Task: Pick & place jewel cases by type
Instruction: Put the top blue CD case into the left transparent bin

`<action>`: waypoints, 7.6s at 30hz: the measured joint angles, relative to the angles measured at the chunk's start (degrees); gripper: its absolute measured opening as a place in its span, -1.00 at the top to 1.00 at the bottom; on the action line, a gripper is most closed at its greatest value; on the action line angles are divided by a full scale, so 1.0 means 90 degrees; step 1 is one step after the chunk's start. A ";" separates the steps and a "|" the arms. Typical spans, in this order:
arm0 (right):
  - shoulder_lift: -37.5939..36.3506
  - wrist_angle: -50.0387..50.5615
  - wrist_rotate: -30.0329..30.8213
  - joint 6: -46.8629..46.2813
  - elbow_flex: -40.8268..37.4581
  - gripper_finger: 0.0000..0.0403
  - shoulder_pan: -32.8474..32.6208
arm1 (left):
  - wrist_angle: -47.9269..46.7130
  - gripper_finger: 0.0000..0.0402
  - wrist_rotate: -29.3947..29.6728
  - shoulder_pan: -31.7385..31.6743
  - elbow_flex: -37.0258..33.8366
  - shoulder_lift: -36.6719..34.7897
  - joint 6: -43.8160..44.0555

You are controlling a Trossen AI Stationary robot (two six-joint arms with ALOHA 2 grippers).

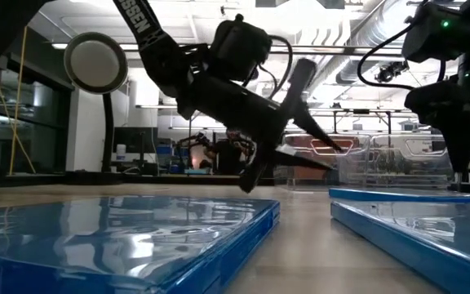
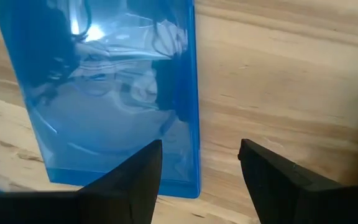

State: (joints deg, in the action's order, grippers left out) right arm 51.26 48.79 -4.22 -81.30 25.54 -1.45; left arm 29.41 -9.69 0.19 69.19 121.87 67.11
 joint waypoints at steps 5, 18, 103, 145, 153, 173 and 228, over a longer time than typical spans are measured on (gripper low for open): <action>0.0114 -0.0110 0.0227 -0.0413 0.0000 0.01 -0.0241 | -0.0592 0.42 0.0480 0.0057 0.0069 -0.0005 0.0831; 0.0670 -0.0454 0.0247 -0.1037 0.0000 0.01 -0.0551 | -0.0932 0.42 0.0845 0.0015 0.0075 0.0027 0.1769; 0.2436 -0.4074 0.1244 -0.0779 -0.0027 0.01 -0.0853 | -0.5104 0.42 0.1673 -0.0300 0.0043 -0.1446 0.0333; 0.3458 -0.7318 0.0967 0.0139 -0.0070 0.01 -0.0867 | -0.4069 0.42 0.0797 -0.0232 0.0036 -0.0518 0.0561; 0.3440 -0.7832 0.0982 0.0076 -0.0039 0.01 -0.1064 | -0.3853 0.42 0.0685 -0.0202 0.0024 -0.0516 0.0397; 0.3417 -0.7996 0.1416 -0.0376 0.0005 0.26 -0.1130 | -0.2903 0.42 0.0523 -0.0049 0.0053 -0.0452 0.0421; -0.1296 -0.4642 0.0077 0.4353 0.1802 1.00 0.1187 | -0.4106 0.42 0.3180 -0.0064 0.0038 -0.4768 -0.5439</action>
State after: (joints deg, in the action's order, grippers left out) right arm 39.60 7.01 -3.52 -42.12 41.76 9.23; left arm -7.55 18.93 -0.39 69.54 78.95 18.16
